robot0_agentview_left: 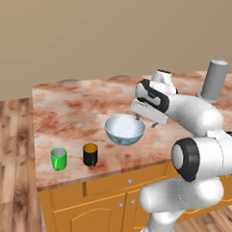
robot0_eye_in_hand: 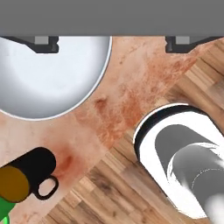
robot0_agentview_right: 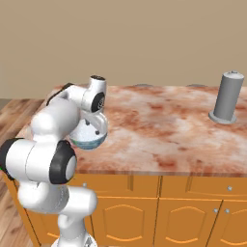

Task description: Clear the mugs and bowl far away from the sink.

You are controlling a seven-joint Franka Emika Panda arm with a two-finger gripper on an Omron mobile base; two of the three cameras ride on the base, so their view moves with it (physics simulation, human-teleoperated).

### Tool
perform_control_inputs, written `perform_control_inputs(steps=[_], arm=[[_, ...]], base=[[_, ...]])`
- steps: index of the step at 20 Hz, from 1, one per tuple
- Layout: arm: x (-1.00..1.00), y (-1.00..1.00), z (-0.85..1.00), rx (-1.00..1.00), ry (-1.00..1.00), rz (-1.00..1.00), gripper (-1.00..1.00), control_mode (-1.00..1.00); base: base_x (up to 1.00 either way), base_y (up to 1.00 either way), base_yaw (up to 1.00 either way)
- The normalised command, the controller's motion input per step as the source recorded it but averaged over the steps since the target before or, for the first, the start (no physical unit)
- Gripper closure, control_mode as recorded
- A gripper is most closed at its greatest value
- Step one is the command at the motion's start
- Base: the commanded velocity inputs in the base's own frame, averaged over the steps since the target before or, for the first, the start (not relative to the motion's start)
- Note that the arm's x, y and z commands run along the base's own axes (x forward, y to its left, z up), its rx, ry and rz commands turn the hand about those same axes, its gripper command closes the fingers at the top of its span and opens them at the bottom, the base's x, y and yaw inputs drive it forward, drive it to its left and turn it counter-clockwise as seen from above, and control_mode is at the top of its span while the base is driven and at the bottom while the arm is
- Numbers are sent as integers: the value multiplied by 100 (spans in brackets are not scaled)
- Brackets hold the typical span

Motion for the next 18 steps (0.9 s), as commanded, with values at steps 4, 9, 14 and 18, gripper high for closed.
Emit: perform_control_inputs(steps=[4,9,14,18], arm=[[-100,0,85,0,-41,6,-100,-100],[-100,-3,91,0,-42,3,-100,-100],[-60,-3,58,0,-30,1,-100,-100],[-1,-6,2,0,-1,0,-100,-100]], base=[[0,0,0],[0,0,0],[0,0,0],[0,0,0]])
